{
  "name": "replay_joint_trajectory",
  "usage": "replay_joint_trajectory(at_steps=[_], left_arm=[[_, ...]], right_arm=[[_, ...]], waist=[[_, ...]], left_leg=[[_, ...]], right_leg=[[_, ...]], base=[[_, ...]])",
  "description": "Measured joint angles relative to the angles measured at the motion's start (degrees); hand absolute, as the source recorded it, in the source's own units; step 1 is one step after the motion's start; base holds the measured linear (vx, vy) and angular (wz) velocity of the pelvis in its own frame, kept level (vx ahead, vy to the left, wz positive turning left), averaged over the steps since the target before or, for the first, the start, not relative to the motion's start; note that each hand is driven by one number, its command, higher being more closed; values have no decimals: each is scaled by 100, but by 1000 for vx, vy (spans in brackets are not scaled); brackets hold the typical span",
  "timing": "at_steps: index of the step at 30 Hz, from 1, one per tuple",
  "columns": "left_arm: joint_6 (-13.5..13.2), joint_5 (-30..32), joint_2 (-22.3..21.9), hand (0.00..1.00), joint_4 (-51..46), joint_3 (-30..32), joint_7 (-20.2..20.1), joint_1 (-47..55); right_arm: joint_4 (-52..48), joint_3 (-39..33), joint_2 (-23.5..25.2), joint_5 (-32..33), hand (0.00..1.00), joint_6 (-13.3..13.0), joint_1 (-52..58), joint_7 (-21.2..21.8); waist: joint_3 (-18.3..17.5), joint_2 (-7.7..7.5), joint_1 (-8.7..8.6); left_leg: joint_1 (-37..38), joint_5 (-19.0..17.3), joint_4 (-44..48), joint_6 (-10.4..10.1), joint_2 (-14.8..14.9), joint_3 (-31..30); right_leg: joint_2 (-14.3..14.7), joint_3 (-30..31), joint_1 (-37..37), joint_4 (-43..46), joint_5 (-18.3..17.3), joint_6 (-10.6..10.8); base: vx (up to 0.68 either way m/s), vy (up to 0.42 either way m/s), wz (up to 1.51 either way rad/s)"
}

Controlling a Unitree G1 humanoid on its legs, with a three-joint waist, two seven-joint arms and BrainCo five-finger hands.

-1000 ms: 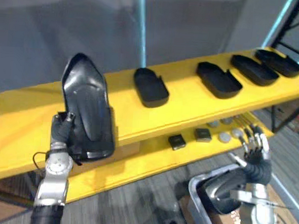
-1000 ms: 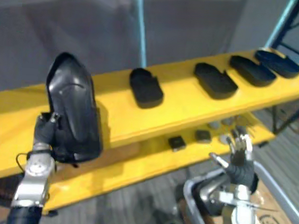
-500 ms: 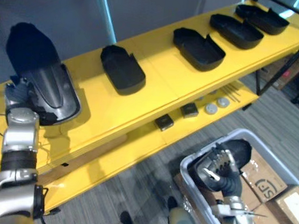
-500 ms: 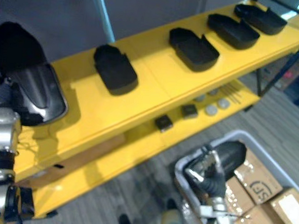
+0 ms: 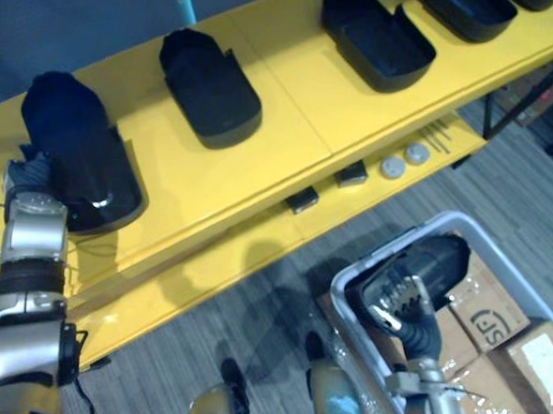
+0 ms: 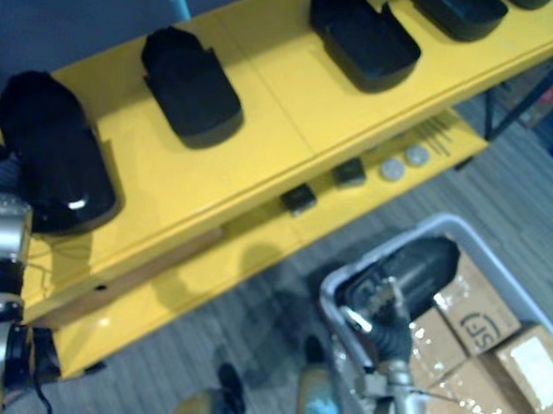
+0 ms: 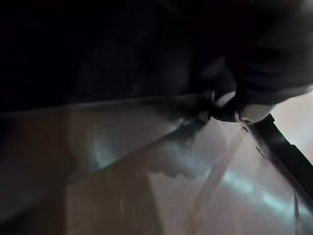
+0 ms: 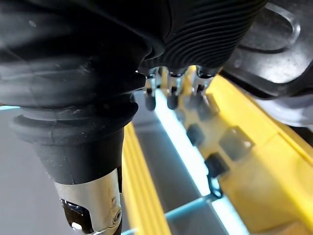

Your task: Walk over and take plastic housings, then place them on the shelf

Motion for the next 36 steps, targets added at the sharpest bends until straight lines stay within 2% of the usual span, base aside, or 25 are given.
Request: replay_joint_trajectory(at_steps=[5, 7, 11, 13, 15, 17, 18, 19, 20, 21, 22, 23, 24, 25, 26, 27, 28, 29, 32, 34, 36], left_arm=[[51, -35, -5, 0, 18, 7, 122, 234], [104, -95, -30, 0, 17, 62, 397, 301], [71, -533, -30, 0, -1, 142, 1341, 388], [-105, -732, -76, 0, -42, 377, 1996, 441], [-219, -764, -79, 0, -70, 538, 2313, 455], [-641, -950, -78, 0, -316, 688, 2808, 533], [-772, -1044, -78, 0, -395, 728, 2916, 547], [-1113, -1167, -78, 0, -558, 749, 3146, 552], [-1278, -1176, -77, 0, -643, 750, 3212, 552], [-1663, -1198, -72, 0, -896, 754, 3287, 552], [-1865, -1203, -73, 0, -1054, 754, 3331, 553], [-2291, -1195, -73, 0, -1338, 754, 3371, 559], [-2624, -1191, -75, 0, -1672, 747, 3369, 621], [-2813, -1212, -92, 0, -1858, 743, 3343, 687], [-3195, -1218, -180, 0, -2264, 727, 3251, 850], [-3448, -1217, -327, 0, -2753, 700, 3139, 1090], [-3562, -1222, -415, 0, -3022, 692, 3075, 1267], [-3796, -1260, -635, 0, -3547, 681, 2886, 1730], [-4063, -1258, -1280, 0, -4731, 536, 2323, 3079], [-4177, -1251, -1795, 0, -5508, 397, 1789, 4311], [-4303, -1245, -2172, 0, -5930, 281, 1423, 5289]], right_arm=[[-24, -5, -54, 8, 0, 0, -1, 3], [-45, -46, -79, 107, 0, 0, 4, 13], [-231, -197, -123, 113, 0, 0, 25, 33], [-259, -254, -126, 113, 0, -9, 48, 125], [-259, -256, -128, 112, 0, -12, 77, 151], [-266, -255, -124, 102, 0, -54, 129, 184], [-275, -255, -120, 102, 0, -60, 138, 188], [-277, -253, -96, 102, 0, -113, 164, 202], [-283, -254, -78, 100, 0, -165, 187, 218], [-331, -253, -36, 96, 0, -287, 260, 257], [-398, -253, -18, 94, 0, -323, 313, 262], [-489, -254, 13, 74, 0, -465, 391, 294], [-506, -255, 43, 48, 0, -585, 408, 345], [-506, -257, 64, 43, 0, -641, 413, 390], [-516, -254, 117, 31, 0, -742, 438, 434], [-547, -263, 179, -30, 0, -810, 476, 485], [-576, -256, 203, -72, 0, -825, 488, 513], [-671, -243, 227, -157, 0, -876, 523, 542], [-827, -258, 333, -179, 0, -931, 559, 638], [-833, -273, 458, -174, 0, -931, 615, 672], [-833, -350, 606, -169, 0, -931, 757, 773]], waist=[[95, 19, 8], [96, 21, 13], [98, 25, -8], [97, 26, -22], [97, 26, -24], [94, 28, -22], [94, 27, -21], [94, 27, -25], [86, 28, -26], [79, 25, -29], [48, 41, -29], [-37, 77, -31], [-137, 118, -43], [-195, 137, -53], [-293, 174, -56], [-330, 220, -64], [-368, 243, -61], [-505, 297, -39], [-747, 362, -2], [-860, 328, 94], [-981, 277, 249]], left_leg=[[-68, -114, 230, 6, 21, 6], [-68, -116, 254, 7, 28, 6], [-67, -115, 272, 8, 29, 7], [-60, -113, 273, 9, 29, 9], [-46, -112, 270, 9, 30, 9], [7, -108, 256, 9, 26, 12], [43, -107, 244, 9, 24, 15], [216, -101, 183, 2, 16, 14], [288, -95, 149, 1, 9, 14], [437, -80, 68, -1, -16, 14], [461, -77, 42, -1, -27, 10], [457, -64, -12, 12, -50, 2], [461, -39, -45, 21, -70, -3], [468, -30, -66, 21, -76, -6], [552, 13, -161, 21, -98, -12], [697, 28, -240, 20, -102, -50], [762, 31, -277, 18, -102, -57], [854, 47, -360, 11, -112, -67], [966, 68, -441, 26, -152, -214], [1065, 94, -539, 22, -177, -354], [1045, 85, -576, 38, -199, -480]], right_leg=[[-2, 28, -89, 229, -90, 16], [9, 24, -93, 274, -94, 14], [10, 25, -97, 303, -94, 14], [11, 25, -95, 313, -94, 14], [13, 25, -85, 316, -94, 14], [11, 20, -47, 326, -94, 14], [10, 17, -15, 324, -94, 14], [8, 1, 135, 308, -97, 10], [5, -8, 197, 303, -106, 3], [-13, -19, 328, 279, -138, 0], [-21, -26, 347, 278, -156, 5], [-40, -36, 341, 273, -169, 13], [-57, -50, 340, 252, -169, 14], [-63, -57, 343, 243, -169, 14], [-80, -78, 409, 211, -168, 15], [-89, -140, 579, 152, -168, 14], [-89, -159, 646, 131, -170, 14], [-97, -183, 739, 71, -190, 24], [-153, -357, 952, 36, -261, 27], [-181, -507, 1122, -43, -315, 17], [-205, -639, 1149, -75, -365, 23]], base=[[-50, 1, -3], [0, 0, 0], [0, 0, 0], [0, 0, 0], [0, 0, 0], [0, 0, 0], [0, 0, 0], [0, 0, 0], [0, 0, 0], [0, 0, 0], [-1, 2, 5], [8, 1, 7], [14, 2, 7], [44, 2, 6], [55, -2, 9], [55, -3, 10], [45, -4, 10], [30, -3, 7], [35, -6, 26], [-9, -17, 33], [-22, -36, 37]])
